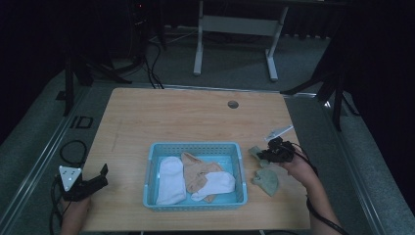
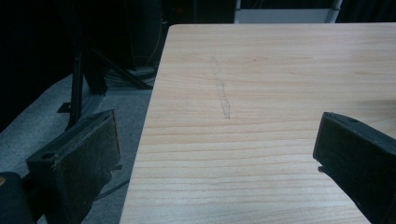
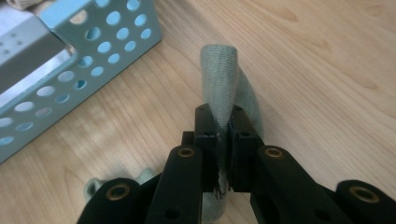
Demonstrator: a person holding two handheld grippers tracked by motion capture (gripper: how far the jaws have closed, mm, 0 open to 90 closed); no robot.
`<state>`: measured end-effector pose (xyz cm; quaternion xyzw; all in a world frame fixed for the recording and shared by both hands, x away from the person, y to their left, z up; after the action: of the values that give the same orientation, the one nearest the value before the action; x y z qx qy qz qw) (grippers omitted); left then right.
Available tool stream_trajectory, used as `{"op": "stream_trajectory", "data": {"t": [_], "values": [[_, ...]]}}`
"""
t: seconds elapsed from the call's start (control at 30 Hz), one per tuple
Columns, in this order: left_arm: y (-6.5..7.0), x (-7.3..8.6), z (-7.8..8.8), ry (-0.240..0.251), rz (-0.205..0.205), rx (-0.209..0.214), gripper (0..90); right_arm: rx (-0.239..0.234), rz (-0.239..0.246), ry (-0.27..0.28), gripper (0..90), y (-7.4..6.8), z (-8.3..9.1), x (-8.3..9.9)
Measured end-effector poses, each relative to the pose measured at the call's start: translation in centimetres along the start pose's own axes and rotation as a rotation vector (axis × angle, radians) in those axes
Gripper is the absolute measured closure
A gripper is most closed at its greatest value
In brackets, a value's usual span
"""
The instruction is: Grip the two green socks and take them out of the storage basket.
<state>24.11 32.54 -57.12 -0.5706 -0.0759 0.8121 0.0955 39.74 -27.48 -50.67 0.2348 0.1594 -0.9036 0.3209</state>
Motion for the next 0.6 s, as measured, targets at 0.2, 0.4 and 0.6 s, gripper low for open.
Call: {"op": "stream_trajectory", "data": {"t": [0.2, 0.4, 0.6], "values": [[0.0, 0.0, 0.0, 0.0, 0.0, 0.0, 0.4, -0.014, -0.013, 0.001, 81.6, 0.0, -0.9, -0.3], [0.0, 0.0, 0.0, 0.0, 0.0, -0.001, 0.4, -0.008, -0.032, 0.019, 61.8, -0.1, -0.1, -0.7], [0.0, 0.0, 0.0, -0.001, 0.0, -0.002, 0.4, 0.004, -0.046, 0.058, 51.9, 0.1, 1.6, -0.3]]}}
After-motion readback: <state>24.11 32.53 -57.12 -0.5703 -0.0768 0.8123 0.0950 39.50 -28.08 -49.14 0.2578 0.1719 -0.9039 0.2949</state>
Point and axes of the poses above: each handheld gripper's, and its own axes: z roughly backward along the jaws, x roughly out of its underside, y roughly to its right, the point moved 1 cm from there along -z, roughly forward along the jaws, and after that the axes turned 14 degrees about -z, right-handed, at the moved point
